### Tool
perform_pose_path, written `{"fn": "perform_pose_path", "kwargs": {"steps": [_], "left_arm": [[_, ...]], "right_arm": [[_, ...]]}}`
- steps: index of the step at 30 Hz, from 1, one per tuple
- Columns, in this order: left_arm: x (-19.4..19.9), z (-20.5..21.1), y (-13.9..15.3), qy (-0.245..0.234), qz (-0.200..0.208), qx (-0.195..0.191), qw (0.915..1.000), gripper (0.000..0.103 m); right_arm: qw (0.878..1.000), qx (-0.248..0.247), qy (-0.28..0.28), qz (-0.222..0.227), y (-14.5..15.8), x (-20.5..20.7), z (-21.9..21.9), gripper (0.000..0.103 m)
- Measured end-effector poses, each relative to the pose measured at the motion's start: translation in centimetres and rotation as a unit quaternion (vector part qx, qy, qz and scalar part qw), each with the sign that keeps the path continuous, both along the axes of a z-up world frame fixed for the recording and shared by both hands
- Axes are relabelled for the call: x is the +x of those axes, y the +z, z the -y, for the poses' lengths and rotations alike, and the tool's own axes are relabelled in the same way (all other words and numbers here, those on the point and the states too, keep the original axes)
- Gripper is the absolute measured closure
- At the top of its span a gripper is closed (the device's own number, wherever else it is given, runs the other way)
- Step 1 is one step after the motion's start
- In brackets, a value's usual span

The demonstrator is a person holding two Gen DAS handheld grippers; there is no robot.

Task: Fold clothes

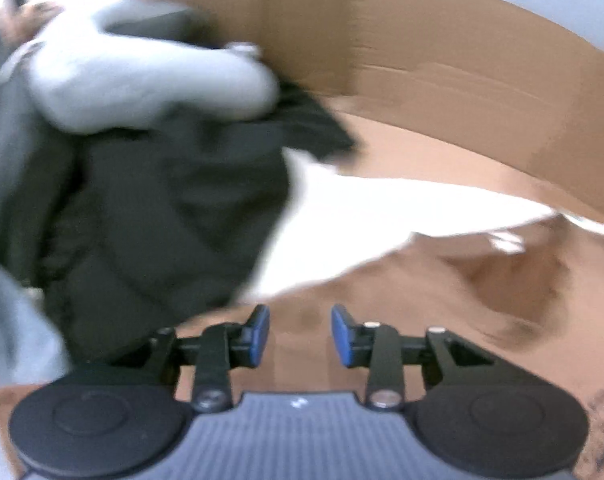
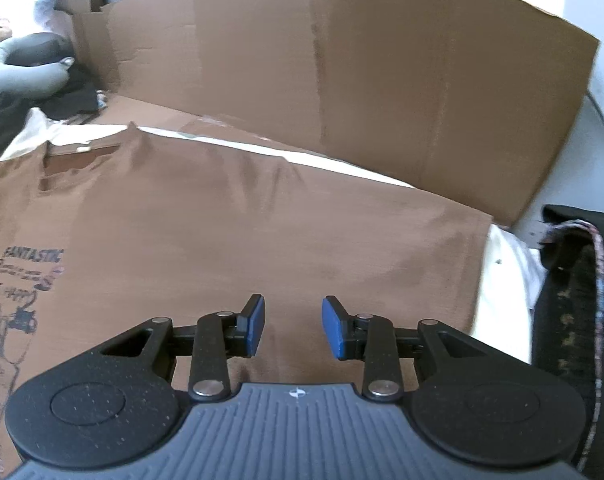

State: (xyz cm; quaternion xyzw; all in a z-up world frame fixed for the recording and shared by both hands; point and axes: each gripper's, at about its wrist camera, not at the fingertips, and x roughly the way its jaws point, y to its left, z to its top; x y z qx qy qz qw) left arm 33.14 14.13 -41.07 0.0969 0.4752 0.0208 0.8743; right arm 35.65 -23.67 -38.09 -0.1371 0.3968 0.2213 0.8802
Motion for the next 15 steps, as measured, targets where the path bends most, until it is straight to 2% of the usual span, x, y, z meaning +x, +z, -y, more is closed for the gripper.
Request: {"fn": "perform_pose_path", "kwargs": {"steps": [3, 4, 6, 8, 11, 13, 15], "left_arm": [[-0.8, 3.6, -1.0, -0.029, -0.012, -0.021, 0.9993, 0.063], [-1.1, 4.6, -1.7, -0.03, -0.014, -0.031, 0.999, 0.06], [-1.8, 6.4, -2.6, -0.029, -0.017, -0.052, 0.9981, 0.047], [-2.9, 8.0, -3.3, -0.021, -0.014, -0.069, 0.9973, 0.046], [-4.3, 10.1, -4.1, -0.011, -0.011, -0.093, 0.9955, 0.049], [-4.7, 11.3, -4.9, -0.007, -0.013, -0.095, 0.9954, 0.064], [-4.9, 12.0, -5.4, -0.003, -0.014, -0.102, 0.9946, 0.072]], "right_arm": [[1.0, 0.004, 0.01, -0.002, -0.1, -0.4, -0.8, 0.064], [1.0, 0.005, 0.014, -0.003, -0.2, -0.6, -1.1, 0.064], [1.0, 0.008, 0.021, -0.005, -0.3, -0.9, -1.6, 0.064], [1.0, 0.01, 0.028, -0.006, -0.4, -1.2, -2.1, 0.064], [0.999, 0.015, 0.038, -0.009, -0.5, -1.6, -2.9, 0.064], [0.999, 0.017, 0.044, -0.01, -0.6, -1.8, -3.4, 0.064], [0.998, 0.02, 0.051, -0.01, -0.7, -2.0, -3.9, 0.064]]}}
